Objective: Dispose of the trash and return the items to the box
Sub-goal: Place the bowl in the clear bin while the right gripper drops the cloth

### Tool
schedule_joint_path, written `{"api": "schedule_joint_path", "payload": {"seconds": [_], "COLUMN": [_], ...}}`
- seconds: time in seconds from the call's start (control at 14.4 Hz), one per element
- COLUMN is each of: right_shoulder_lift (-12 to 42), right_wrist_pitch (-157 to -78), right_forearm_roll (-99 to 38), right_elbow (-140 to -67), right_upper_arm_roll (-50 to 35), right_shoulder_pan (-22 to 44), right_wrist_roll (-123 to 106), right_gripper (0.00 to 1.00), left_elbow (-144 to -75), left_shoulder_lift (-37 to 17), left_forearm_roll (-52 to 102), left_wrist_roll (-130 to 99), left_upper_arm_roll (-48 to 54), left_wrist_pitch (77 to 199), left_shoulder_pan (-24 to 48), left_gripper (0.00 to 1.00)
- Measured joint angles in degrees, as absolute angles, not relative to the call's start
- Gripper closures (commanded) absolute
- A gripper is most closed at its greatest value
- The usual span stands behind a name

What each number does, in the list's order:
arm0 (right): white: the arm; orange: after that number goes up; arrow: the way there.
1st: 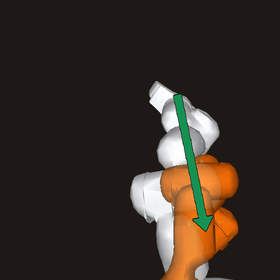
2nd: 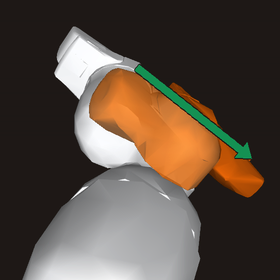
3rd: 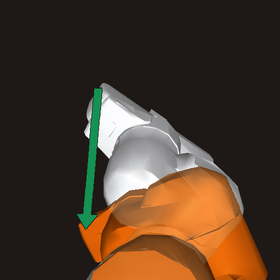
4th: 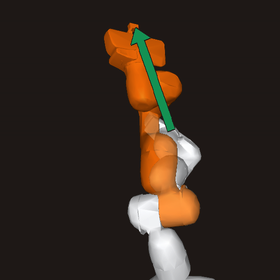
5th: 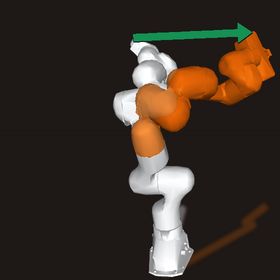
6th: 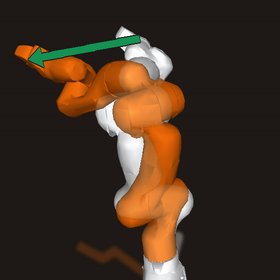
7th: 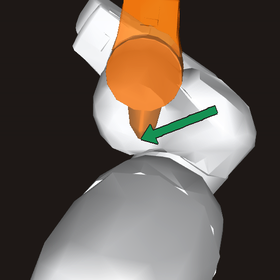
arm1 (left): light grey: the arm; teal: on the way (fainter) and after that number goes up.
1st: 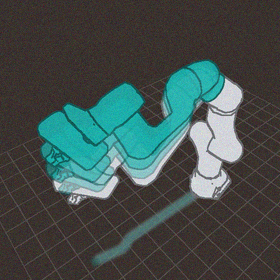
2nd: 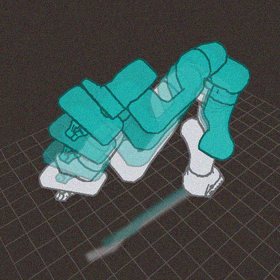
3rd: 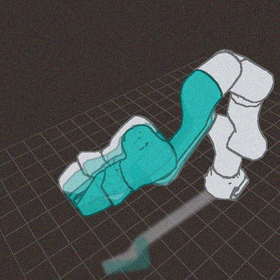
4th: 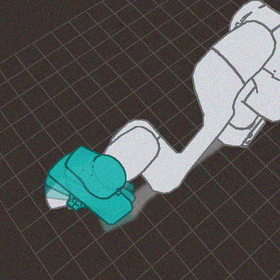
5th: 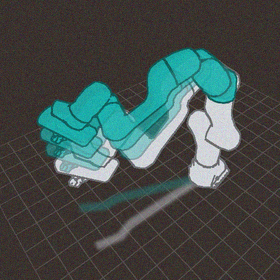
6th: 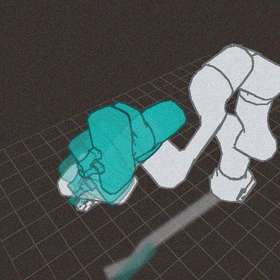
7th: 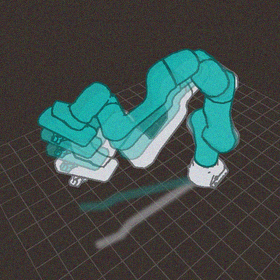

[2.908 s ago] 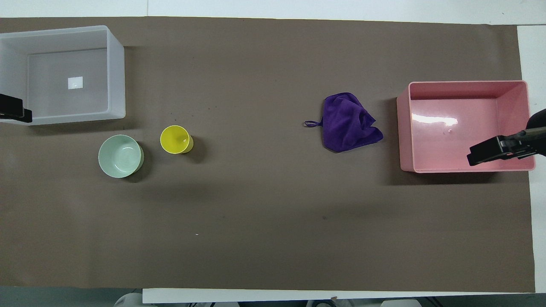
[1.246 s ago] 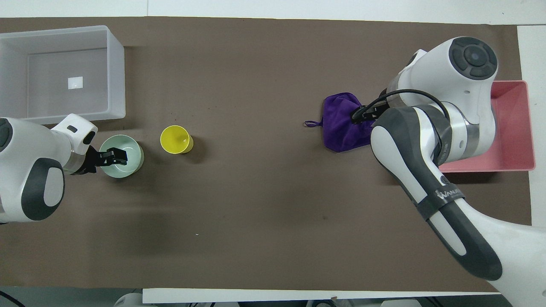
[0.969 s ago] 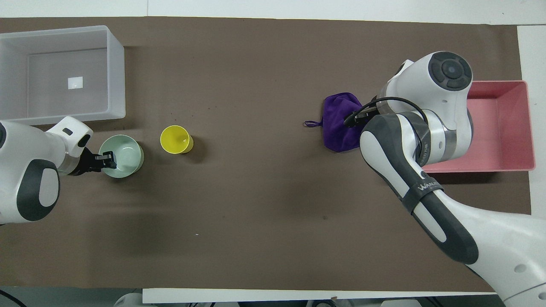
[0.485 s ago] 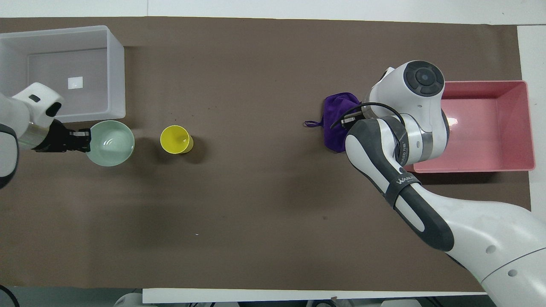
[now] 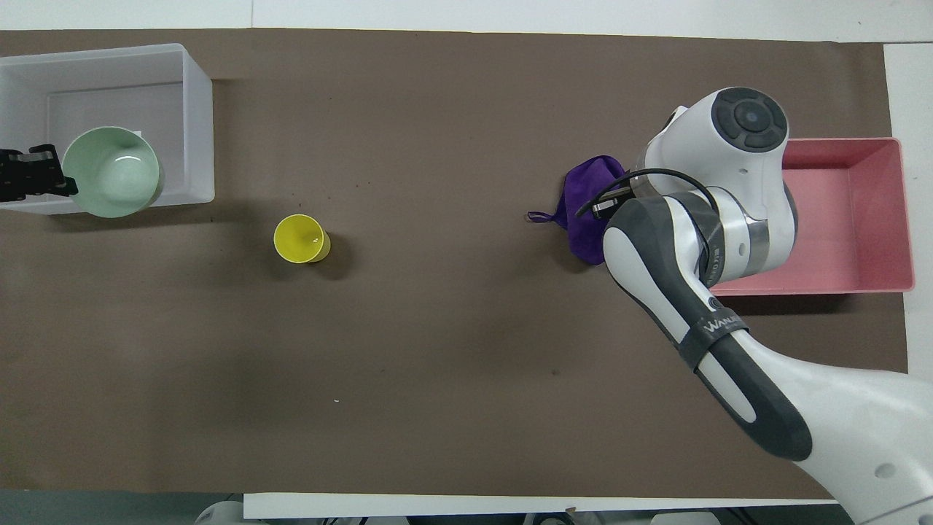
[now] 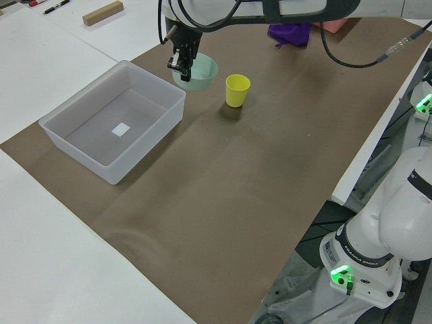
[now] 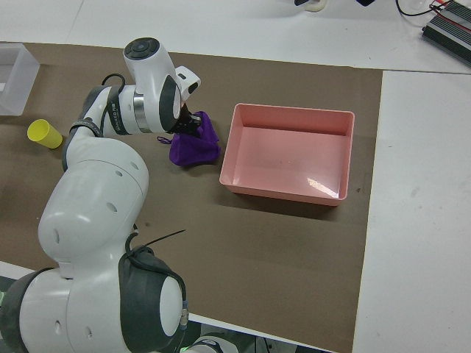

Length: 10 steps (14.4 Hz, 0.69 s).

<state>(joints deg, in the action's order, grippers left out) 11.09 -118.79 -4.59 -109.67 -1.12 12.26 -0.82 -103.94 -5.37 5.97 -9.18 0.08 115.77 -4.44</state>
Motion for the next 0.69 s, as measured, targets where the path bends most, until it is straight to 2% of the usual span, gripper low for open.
{"api": "schedule_joint_path", "payload": {"seconds": [0.28,0.35,0.48,0.69], "right_shoulder_lift": [5.04,3.83,1.21,-2.43], "right_wrist_pitch": [-112.1,-110.02,-106.71,-103.05], "right_forearm_roll": [-4.55,-4.51,-4.44,-4.31], "right_elbow": [-108.77,-108.02,-106.87,-106.56], "right_upper_arm_roll": [-0.66,-0.56,-0.45,-0.32], "right_shoulder_pan": [10.81,10.09,7.72,1.34], "right_wrist_roll": [-0.82,-0.82,-0.82,-2.86], "right_gripper": [1.0,1.0,1.0,1.0], "left_elbow": [-86.22,-83.68,-82.28,-83.96], "left_shoulder_lift": [-23.0,-26.27,-30.68,-33.03], "left_forearm_roll": [7.01,7.01,6.57,2.57], "left_wrist_roll": [-9.16,-9.16,-9.16,-9.11], "left_upper_arm_roll": [0.01,0.02,0.26,0.66], "left_wrist_pitch": [119.22,121.28,125.99,126.01], "left_shoulder_pan": [-7.89,-7.92,-7.71,-7.42], "left_gripper": [1.0,1.0,1.0,1.0]}}
